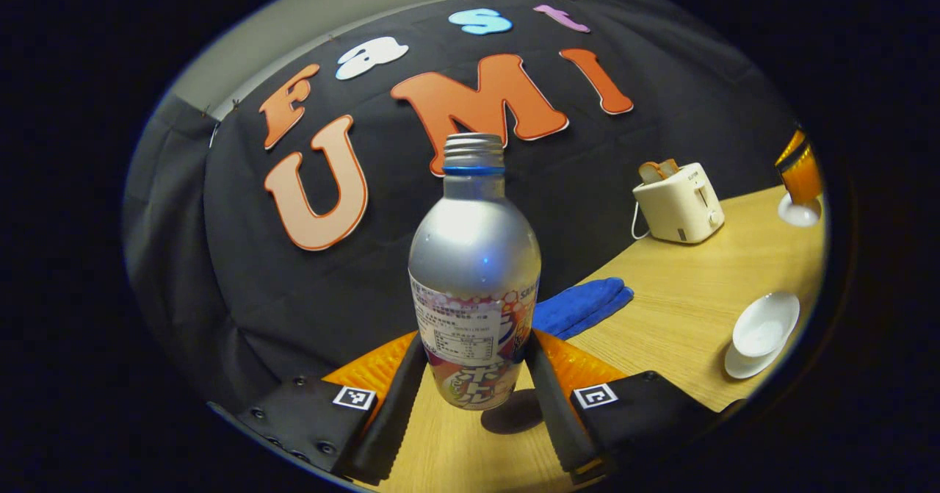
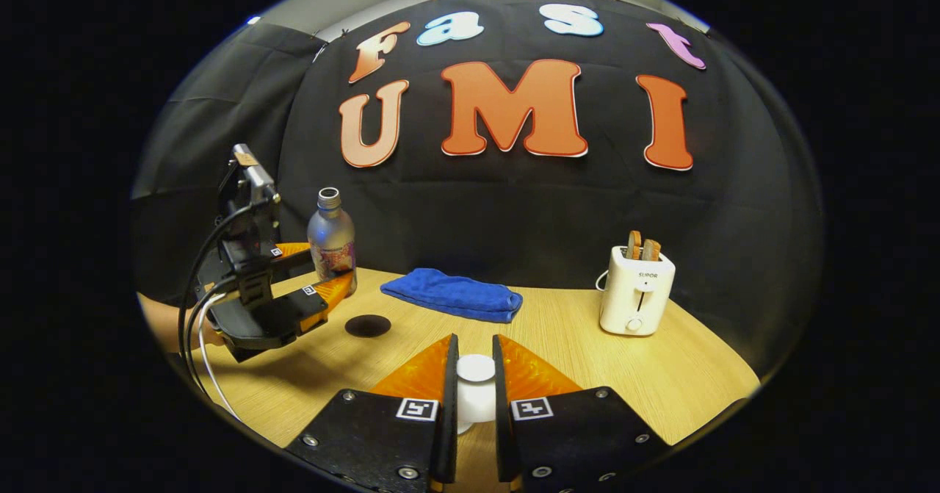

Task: Open the teacup lid with one hand, grasp the water bottle and pour water into the teacup with the other hand; after pouring, place the water bottle on the coaster and then close the teacup lid.

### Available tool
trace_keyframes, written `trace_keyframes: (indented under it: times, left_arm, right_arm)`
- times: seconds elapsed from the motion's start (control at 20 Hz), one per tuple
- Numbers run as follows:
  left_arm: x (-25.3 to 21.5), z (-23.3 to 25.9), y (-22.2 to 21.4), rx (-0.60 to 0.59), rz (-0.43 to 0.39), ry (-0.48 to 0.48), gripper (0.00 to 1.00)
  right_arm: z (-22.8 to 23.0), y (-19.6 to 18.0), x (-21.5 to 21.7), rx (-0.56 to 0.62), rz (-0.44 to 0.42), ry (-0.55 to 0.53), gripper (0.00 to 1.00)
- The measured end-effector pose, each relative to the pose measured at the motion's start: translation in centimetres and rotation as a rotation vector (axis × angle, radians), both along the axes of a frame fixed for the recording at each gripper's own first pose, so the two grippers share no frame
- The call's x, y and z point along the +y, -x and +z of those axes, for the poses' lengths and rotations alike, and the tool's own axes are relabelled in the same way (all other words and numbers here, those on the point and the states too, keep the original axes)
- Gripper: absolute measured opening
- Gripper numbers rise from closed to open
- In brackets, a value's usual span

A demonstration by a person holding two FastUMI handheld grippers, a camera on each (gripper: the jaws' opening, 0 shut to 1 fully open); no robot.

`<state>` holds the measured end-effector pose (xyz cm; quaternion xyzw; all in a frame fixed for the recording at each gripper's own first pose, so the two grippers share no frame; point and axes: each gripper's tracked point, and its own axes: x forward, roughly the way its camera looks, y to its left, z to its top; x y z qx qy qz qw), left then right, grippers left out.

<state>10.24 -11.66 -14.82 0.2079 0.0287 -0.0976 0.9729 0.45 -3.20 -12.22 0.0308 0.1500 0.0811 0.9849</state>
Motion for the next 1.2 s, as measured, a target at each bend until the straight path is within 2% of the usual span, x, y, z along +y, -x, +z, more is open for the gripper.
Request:
trace_keyframes:
  times: [0.15,0.4,0.45,0.5,0.6,0.65,0.7,0.75,0.85,0.9,0.95,1.0,1.05,1.2]
  left_arm:
    - [0.0,-1.8,-0.9,0.084,0.017,0.147,0.83]
    - [1.6,-3.6,-3.0,0.203,0.051,0.335,0.83]
    - [1.7,-4.0,-3.5,0.224,0.051,0.356,0.78]
    - [2.0,-4.6,-3.8,0.246,0.052,0.368,0.83]
    - [1.9,-6.0,-4.2,0.287,0.041,0.383,0.79]
    - [1.7,-6.7,-4.3,0.311,0.033,0.389,0.83]
    - [1.5,-7.3,-4.3,0.336,0.029,0.39,0.79]
    - [1.7,-8.0,-4.5,0.353,0.037,0.384,0.83]
    - [1.7,-9.4,-4.5,0.387,0.047,0.365,0.8]
    - [1.6,-10.1,-4.7,0.396,0.045,0.361,0.83]
    - [1.6,-10.5,-4.9,0.402,0.046,0.358,0.84]
    - [1.5,-10.9,-5.0,0.41,0.048,0.349,0.8]
    - [1.6,-11.3,-5.1,0.417,0.05,0.347,0.83]
    - [1.6,-11.4,-5.3,0.42,0.05,0.342,0.84]
  right_arm:
    - [0.2,-0.3,0.7,-0.004,0.009,0.012,0.22]
    - [0.3,-1.0,1.3,-0.001,0.018,0.014,0.22]
    - [0.1,-1.1,1.5,0.004,0.025,0.015,0.22]
    - [0.0,-1.2,1.6,0.007,0.024,0.02,0.22]
    - [-0.5,-1.3,1.7,0.014,0.027,0.031,0.22]
    - [-0.7,-1.4,1.8,0.019,0.03,0.034,0.22]
    - [-0.9,-1.4,1.9,0.023,0.033,0.035,0.22]
    - [-1.1,-1.5,1.9,0.028,0.036,0.035,0.22]
    - [-1.4,-1.6,2.0,0.036,0.037,0.036,0.22]
    - [-1.5,-1.6,2.1,0.038,0.041,0.036,0.22]
    - [-1.6,-1.7,2.1,0.04,0.039,0.037,0.22]
    - [-1.8,-1.8,2.1,0.045,0.042,0.036,0.22]
    - [-2.0,-1.9,2.1,0.049,0.04,0.034,0.22]
    - [-2.5,-2.2,2.4,0.068,0.044,0.026,0.22]
